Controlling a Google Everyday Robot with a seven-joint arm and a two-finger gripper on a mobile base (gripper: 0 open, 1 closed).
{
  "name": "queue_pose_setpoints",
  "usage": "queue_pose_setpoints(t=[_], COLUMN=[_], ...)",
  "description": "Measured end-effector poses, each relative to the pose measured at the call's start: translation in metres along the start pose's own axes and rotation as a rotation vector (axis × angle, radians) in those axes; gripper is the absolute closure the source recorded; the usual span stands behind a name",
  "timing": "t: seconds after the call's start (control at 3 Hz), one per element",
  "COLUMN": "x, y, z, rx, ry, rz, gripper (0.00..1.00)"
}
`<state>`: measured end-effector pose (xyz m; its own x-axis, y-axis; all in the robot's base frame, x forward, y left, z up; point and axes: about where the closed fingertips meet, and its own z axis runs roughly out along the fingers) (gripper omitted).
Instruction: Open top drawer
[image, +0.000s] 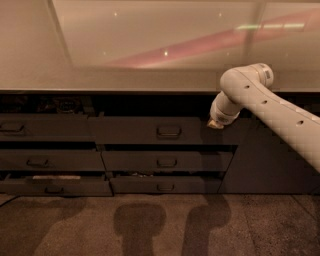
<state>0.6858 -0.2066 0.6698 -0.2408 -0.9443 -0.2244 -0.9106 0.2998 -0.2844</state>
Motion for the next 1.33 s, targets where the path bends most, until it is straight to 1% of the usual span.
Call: queue_pose_setpoints(t=[0.67,1.0,1.33], x=[0.001,0.012,0.026], y=[0.003,0.01,0.02], z=[-0.002,-0.013,-0.011], rx=[-0.001,0.085,0.119], ry=[0.001,-0.01,-0.013], rz=[-0.005,-0.036,-0.046], gripper=[1.0,1.0,1.0])
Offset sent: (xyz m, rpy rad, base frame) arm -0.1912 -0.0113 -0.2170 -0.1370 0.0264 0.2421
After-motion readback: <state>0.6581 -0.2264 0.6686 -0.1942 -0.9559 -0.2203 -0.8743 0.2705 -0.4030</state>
